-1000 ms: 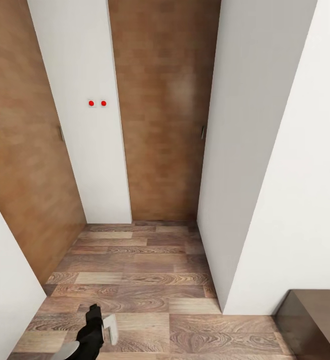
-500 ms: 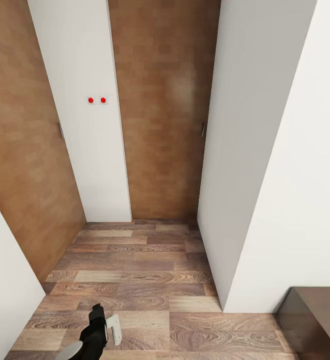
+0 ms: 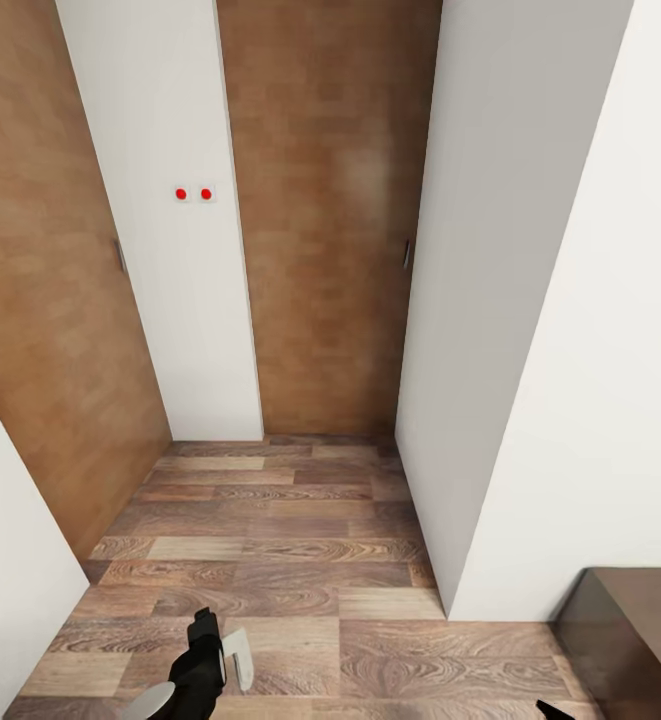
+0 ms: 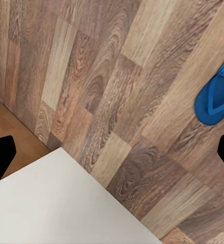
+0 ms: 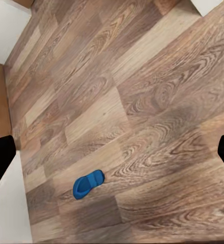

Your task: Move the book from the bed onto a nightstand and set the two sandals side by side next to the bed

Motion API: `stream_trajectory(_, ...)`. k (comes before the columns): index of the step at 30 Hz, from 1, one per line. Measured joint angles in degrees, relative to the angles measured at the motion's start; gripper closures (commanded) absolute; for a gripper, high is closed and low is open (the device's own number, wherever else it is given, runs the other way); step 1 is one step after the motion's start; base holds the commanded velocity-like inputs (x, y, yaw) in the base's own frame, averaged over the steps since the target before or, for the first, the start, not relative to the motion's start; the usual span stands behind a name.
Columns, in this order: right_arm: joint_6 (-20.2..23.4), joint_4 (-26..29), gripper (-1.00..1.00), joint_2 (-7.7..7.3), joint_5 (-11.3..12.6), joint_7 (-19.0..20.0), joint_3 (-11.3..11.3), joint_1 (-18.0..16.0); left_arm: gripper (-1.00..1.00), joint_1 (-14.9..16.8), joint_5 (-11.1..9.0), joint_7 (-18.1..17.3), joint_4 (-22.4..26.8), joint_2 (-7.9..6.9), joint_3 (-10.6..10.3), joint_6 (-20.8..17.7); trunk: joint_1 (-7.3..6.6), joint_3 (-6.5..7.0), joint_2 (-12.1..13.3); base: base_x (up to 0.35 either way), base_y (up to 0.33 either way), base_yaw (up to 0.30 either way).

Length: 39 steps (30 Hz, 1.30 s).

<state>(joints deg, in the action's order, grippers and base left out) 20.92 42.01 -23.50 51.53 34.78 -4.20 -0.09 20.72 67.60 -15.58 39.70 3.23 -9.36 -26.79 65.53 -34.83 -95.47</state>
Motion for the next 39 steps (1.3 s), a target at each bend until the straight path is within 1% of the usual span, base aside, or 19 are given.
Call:
stream_trajectory(3, 0.4, -0.3, -1.00, -0.52, 2.7, 0.7, -0.4, 0.0, -1.00, 0.0, 0.0, 0.0, 0.0, -0.01, 0.1, 0.0, 0.66, -0.54, -1.2, 0.000, 0.000, 0.000)
stream_trajectory(4, 0.5, -0.4, -1.00, -0.55, 3.0, 0.8, -0.5, 0.0, -1.00, 0.0, 0.0, 0.0, 0.0, 0.00, 0.1, 0.0, 0.88, -0.72, -1.6, 0.000, 0.000, 0.000)
stream_trajectory(7, 0.8, -0.5, -1.00, -0.62, 3.9, 1.1, -2.5, 0.0, -1.00, 0.0, 0.0, 0.0, 0.0, 0.00, 0.1, 0.0, 1.54, -1.26, -2.8, 0.000, 0.000, 0.000)
stream_trajectory(8, 1.0, -0.6, -1.00, -0.65, 4.7, 1.2, -4.6, 0.0, -1.00, 0.0, 0.0, 0.0, 0.0, 0.01, 0.1, 0.0, 1.76, -1.44, -3.2, 0.000, 0.000, 0.000)
stream_trajectory(10, 1.1, -0.6, -1.00, -0.66, 6.1, 1.3, -7.3, 0.0, -1.00, 0.0, 0.0, 0.0, 0.0, 0.02, 0.1, 0.0, 2.20, -1.80, -4.0, 0.000, 0.000, 0.000)
stream_trajectory(11, 1.3, -0.6, -1.00, -0.67, 8.0, 1.4, -10.2, 0.0, -1.00, 0.0, 0.0, 0.0, 0.0, -0.01, 0.1, 0.0, 2.42, -1.98, -4.4, 0.000, 0.000, 0.000)
stream_trajectory(12, 1.5, -0.7, -1.00, -0.67, 11.1, 1.4, -13.9, 0.0, -1.00, 0.0, 0.0, 0.0, 0.0, -0.02, 0.1, 0.0, 2.64, -2.16, -4.8, 0.000, 0.000, 0.000)
stream_trajectory(14, 2.4, -1.2, -1.00, -0.64, 13.5, 1.4, -16.0, 0.0, -1.00, 0.0, 0.0, 0.0, 0.0, -0.04, 0.1, 0.0, 3.08, -2.52, -5.6, 0.000, 0.000, 0.000)
stream_trajectory(15, 3.0, -1.4, -1.00, -0.63, 14.1, 1.5, -16.4, 0.0, -1.00, 0.0, 0.0, 0.0, 0.0, -0.04, 0.1, 0.0, 3.30, -2.70, -6.0, 0.000, 0.000, 0.000)
stream_trajectory(16, 4.7, -1.6, -1.00, -0.61, 14.9, 1.9, -17.0, 0.0, -1.00, 0.0, 0.0, 0.0, 0.0, -0.05, 0.1, 0.0, 3.51, -2.88, -6.4, 0.000, 0.000, 0.000)
stream_trajectory(18, 7.9, -1.8, -1.00, -0.60, 15.7, 4.0, -17.6, 0.0, -1.00, 0.0, 0.0, 0.0, 0.0, -0.05, 0.1, 0.0, 3.95, -3.24, -7.2, 0.000, 0.000, 0.000)
stream_trajectory(19, 9.9, -1.9, -1.00, -0.59, 15.9, 6.6, -17.8, 0.0, -1.00, 0.0, 0.0, 0.0, 0.0, -0.05, 0.1, 0.0, 4.17, -3.41, -7.6, 0.000, 0.000, 0.000)
stream_trajectory(20, 10.8, -1.9, -1.00, -0.59, 16.0, 8.2, -17.9, 0.0, -1.00, 0.0, 0.0, 0.0, 0.0, -0.05, 0.1, 0.0, 4.39, -3.59, -8.0, 0.000, 0.000, 0.000)
stream_trajectory(24, 12.7, -2.1, -1.00, -0.54, 16.2, 14.9, -18.1, 0.0, -1.00, 0.0, 0.0, 0.0, 0.0, -0.06, 0.1, 0.0, 5.27, -4.31, -9.6, 0.000, 0.000, 0.000)
stream_trajectory(26, 13.4, -2.2, -1.00, -0.49, 16.0, 20.7, -18.2, 0.0, -1.00, 0.0, 0.0, 0.0, 0.0, -0.06, 0.2, 0.0, 5.71, -4.67, -10.4, 0.000, 0.000, 0.000)
stream_trajectory(28, 13.5, -2.2, -1.00, -0.35, 15.8, 23.3, -18.2, 0.0, -1.00, 0.0, 0.0, 0.0, 0.0, -0.10, 0.2, 0.0, 6.15, -5.03, -11.2, 0.000, 0.000, 0.000)
stream_trajectory(32, 13.3, -2.3, -1.00, -0.18, 15.6, 24.6, -18.2, 0.0, -1.00, 0.0, 0.0, 0.0, 0.0, -0.13, 0.2, 0.0, 7.03, -5.75, -12.8, 0.000, 0.000, 0.000)
stream_trajectory(35, 12.5, -3.5, -1.00, -0.10, 15.4, 25.0, -18.2, 0.0, -1.00, 0.0, 0.0, 0.0, 0.0, -0.14, 0.2, 0.1, 7.69, -6.29, -14.0, 0.000, 0.000, 0.000)
stream_trajectory(39, 8.6, -7.4, -1.00, -0.05, 15.2, 25.5, -18.2, 0.0, -1.00, 0.0, 0.0, -0.1, 0.0, -0.21, 0.2, 0.0, 8.57, -7.01, -15.6, 0.000, 0.000, 0.000)
